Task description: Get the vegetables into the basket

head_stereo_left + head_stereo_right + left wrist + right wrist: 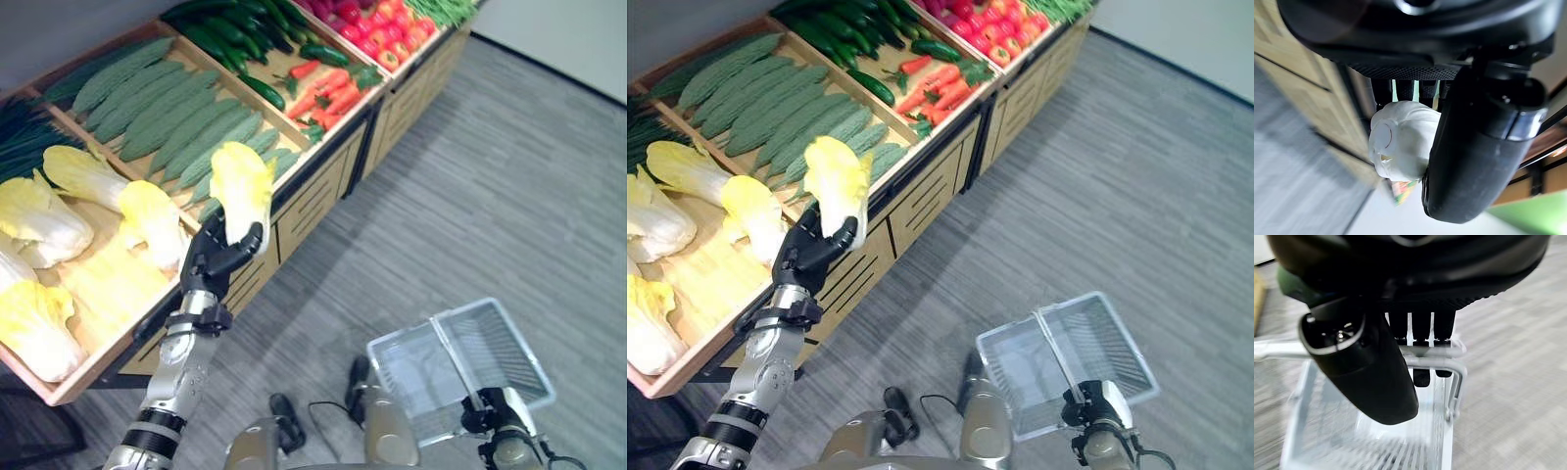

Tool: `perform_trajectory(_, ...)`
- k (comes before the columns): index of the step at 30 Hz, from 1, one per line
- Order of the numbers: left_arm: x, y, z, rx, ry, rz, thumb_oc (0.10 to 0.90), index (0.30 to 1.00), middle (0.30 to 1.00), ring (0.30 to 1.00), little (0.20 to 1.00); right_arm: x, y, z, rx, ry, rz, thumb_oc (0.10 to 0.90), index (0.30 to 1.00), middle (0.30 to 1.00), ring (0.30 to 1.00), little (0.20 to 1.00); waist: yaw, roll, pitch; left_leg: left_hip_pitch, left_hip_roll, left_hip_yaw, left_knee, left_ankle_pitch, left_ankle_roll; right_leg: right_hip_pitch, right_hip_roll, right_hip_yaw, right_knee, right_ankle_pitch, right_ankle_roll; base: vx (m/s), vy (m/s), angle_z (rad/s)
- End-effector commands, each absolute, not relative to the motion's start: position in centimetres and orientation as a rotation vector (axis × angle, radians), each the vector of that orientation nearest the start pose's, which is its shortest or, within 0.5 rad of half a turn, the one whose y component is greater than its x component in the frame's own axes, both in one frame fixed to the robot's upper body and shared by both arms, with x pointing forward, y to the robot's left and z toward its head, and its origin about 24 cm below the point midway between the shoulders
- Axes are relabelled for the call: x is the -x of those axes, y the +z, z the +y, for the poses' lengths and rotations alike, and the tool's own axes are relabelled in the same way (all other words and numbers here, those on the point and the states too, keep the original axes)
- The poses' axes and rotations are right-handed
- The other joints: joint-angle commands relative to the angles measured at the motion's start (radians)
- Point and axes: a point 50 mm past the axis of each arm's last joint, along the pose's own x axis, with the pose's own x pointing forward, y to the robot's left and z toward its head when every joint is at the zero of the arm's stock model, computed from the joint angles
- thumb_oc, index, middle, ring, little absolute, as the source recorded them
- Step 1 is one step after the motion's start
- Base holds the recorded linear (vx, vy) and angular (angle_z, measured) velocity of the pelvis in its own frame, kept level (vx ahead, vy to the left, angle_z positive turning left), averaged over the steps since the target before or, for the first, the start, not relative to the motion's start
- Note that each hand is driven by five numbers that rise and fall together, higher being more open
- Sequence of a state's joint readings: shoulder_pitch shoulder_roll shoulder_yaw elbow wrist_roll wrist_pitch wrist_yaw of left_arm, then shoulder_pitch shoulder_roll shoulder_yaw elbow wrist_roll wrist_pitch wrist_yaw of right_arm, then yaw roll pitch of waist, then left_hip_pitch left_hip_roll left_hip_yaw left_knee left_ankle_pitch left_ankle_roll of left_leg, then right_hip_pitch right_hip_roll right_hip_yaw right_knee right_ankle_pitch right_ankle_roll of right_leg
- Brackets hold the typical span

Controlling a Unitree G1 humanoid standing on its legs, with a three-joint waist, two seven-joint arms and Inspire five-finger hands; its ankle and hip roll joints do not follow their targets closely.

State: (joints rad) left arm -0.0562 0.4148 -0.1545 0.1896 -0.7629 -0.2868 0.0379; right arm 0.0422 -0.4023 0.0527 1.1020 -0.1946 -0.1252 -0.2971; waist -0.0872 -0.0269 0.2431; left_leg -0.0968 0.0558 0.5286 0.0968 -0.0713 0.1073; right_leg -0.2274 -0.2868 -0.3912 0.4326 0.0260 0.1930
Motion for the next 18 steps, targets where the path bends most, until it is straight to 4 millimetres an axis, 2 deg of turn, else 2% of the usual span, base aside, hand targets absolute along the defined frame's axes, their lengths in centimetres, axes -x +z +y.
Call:
perform_trajectory(1, -26.1, 11.6, 22.5, 0.271, -0.044, -0.427, 0.4, 0.3, 0.3, 0.3, 0.3, -12.3, -10.6, -32.6, 0.795, -0.322, 0.869, 0.4, 0.3, 0.3, 0.3, 0.3, 0.04, -0.045, -0.065, 0.115, 0.036, -0.047, -0.093, 0.027, -0.132, 0.096, -0.054, 0.043, -0.137, 0.088, 0.028, -0.04, -0.051, -0.58)
perform_trajectory(3, -26.0, 11.6, 22.6, 0.268, -0.049, -0.424, 0.4, 0.3, 0.3, 0.3, 0.3, -12.2, -10.7, -32.6, 0.796, -0.324, 0.877, 0.4, 0.3, 0.3, 0.3, 0.3, 0.043, -0.049, -0.07, 0.117, 0.038, -0.031, -0.092, 0.03, -0.136, 0.116, -0.054, 0.033, -0.152, 0.09, 0.03, -0.03, -0.06, -0.56)
perform_trajectory(4, -25.8, 12.1, 22.4, 0.256, -0.06, -0.444, 0.4, 0.3, 0.3, 0.3, 0.3, -12.0, -10.8, -32.6, 0.799, -0.32, 0.887, 0.4, 0.3, 0.3, 0.3, 0.3, 0.05, -0.055, -0.078, 0.114, 0.04, -0.01, -0.087, 0.031, -0.141, 0.15, -0.049, 0.014, -0.198, 0.098, 0.035, -0.03, -0.163, -0.45)
perform_trajectory(5, -25.7, 12.1, 22.7, 0.244, -0.055, -0.445, 0.4, 0.3, 0.3, 0.3, 0.3, -12.0, -10.9, -32.5, 0.796, -0.316, 0.89, 0.4, 0.3, 0.3, 0.3, 0.3, 0.051, -0.062, -0.085, 0.114, 0.052, 0.017, -0.077, 0.041, -0.152, 0.164, -0.031, 0.005, -0.26, 0.087, 0.037, -0.03, -0.167, -0.28)
perform_trajectory(7, -25.7, 11.8, 22.9, 0.246, -0.047, -0.434, 0.4, 0.3, 0.3, 0.3, 0.3, -11.9, -10.9, -32.4, 0.797, -0.312, 0.891, 0.4, 0.3, 0.3, 0.3, 0.3, 0.052, -0.063, -0.089, 0.119, 0.063, 0.034, -0.079, 0.047, -0.159, 0.167, -0.022, 0.002, -0.281, 0.087, 0.032, 0.0, -0.175, -0.48)
perform_trajectory(8, -25.7, 11.8, 22.7, 0.25, -0.049, -0.436, 0.4, 0.3, 0.3, 0.3, 0.3, -11.6, -10.9, -32.5, 0.792, -0.322, 0.892, 0.4, 0.3, 0.3, 0.3, 0.3, 0.045, -0.063, -0.094, 0.12, 0.079, 0.049, -0.078, 0.061, -0.173, 0.178, 0.001, 0.011, -0.321, 0.067, 0.027, 0.0, -0.273, -0.73)
perform_trajectory(13, -26.1, 11.2, 21.6, 0.3, -0.091, -0.41, 0.4, 0.3, 0.3, 0.3, 0.3, -9.9, -10.4, -34.2, 0.784, -0.413, 0.921, 0.4, 0.3, 0.3, 0.3, 0.3, 0.008, -0.037, -0.089, 0.115, 0.145, 0.064, -0.068, 0.123, -0.227, 0.212, 0.074, 0.023, -0.408, 0.014, -0.007, -0.03, -0.281, -0.4)
perform_trajectory(18, -26.5, 11.1, 20.8, 0.321, -0.126, -0.4, 0.4, 0.3, 0.3, 0.3, 0.3, -9.6, -9.9, -35.1, 0.78, -0.468, 0.907, 0.4, 0.3, 0.3, 0.3, 0.3, -0.018, -0.01, -0.072, 0.115, 0.191, 0.078, -0.059, 0.164, -0.261, 0.21, 0.113, 0.047, -0.405, -0.012, -0.033, -0.02, -0.2, -0.24)
